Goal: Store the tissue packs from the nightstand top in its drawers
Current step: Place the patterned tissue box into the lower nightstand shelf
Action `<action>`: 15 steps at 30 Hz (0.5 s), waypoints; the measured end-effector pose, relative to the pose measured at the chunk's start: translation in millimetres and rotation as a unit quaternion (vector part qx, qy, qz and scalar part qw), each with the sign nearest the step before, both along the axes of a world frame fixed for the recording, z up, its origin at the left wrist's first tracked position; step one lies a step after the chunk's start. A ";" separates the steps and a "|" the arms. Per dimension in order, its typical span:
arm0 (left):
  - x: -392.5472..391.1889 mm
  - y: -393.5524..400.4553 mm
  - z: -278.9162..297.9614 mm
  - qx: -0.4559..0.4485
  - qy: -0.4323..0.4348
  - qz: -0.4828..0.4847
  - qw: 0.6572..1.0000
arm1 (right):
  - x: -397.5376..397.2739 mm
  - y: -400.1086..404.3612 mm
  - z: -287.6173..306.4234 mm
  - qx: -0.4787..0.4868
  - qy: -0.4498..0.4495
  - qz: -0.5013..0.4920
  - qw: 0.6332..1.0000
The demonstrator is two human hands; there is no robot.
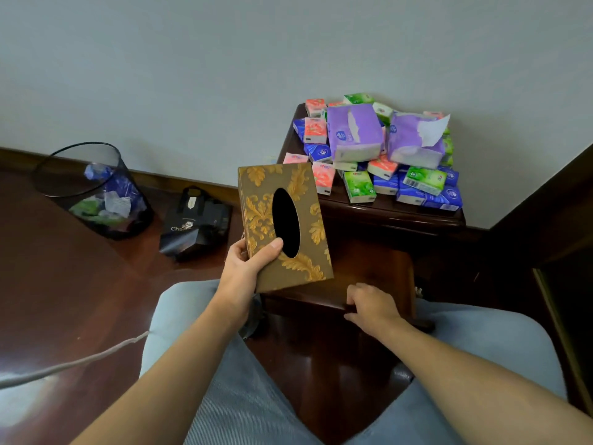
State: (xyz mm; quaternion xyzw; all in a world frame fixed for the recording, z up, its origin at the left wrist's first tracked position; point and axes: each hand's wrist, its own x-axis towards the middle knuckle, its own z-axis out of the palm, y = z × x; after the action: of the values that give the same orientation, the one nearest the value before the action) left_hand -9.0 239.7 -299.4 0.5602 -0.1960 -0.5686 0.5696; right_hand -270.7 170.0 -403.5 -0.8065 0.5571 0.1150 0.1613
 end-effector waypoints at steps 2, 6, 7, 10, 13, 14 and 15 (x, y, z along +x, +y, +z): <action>-2.1 6.2 -7.0 0.023 0.004 -0.011 1.000 | -1.9 5.8 1.3 0.007 0.011 0.015 1.000; -6.0 13.0 -18.9 0.068 -0.006 -0.042 0.997 | -2.9 17.2 1.5 0.048 0.034 0.030 0.998; -7.1 13.8 -21.2 0.076 -0.004 -0.047 0.996 | -3.0 20.3 0.5 0.053 0.035 0.033 0.997; -10.4 15.2 -27.1 0.101 0.008 -0.071 0.992 | -4.7 27.0 -3.7 0.060 0.034 0.042 0.997; -12.5 13.0 -32.6 0.118 0.009 -0.112 0.987 | -13.2 24.3 -6.1 0.110 -0.004 0.026 0.994; -13.3 10.9 -35.2 0.121 0.010 -0.126 0.985 | -16.3 22.2 -4.4 0.142 -0.057 -0.004 0.988; -14.1 8.4 -37.4 0.127 0.012 -0.139 0.982 | -18.0 19.3 -0.8 0.174 -0.134 -0.057 0.974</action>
State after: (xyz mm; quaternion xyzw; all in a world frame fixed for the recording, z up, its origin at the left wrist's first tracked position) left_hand -23.1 248.1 -336.7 0.5888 -0.1913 -0.6687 0.4117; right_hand -288.7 189.3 -404.3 -0.7412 0.5466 0.0916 0.3787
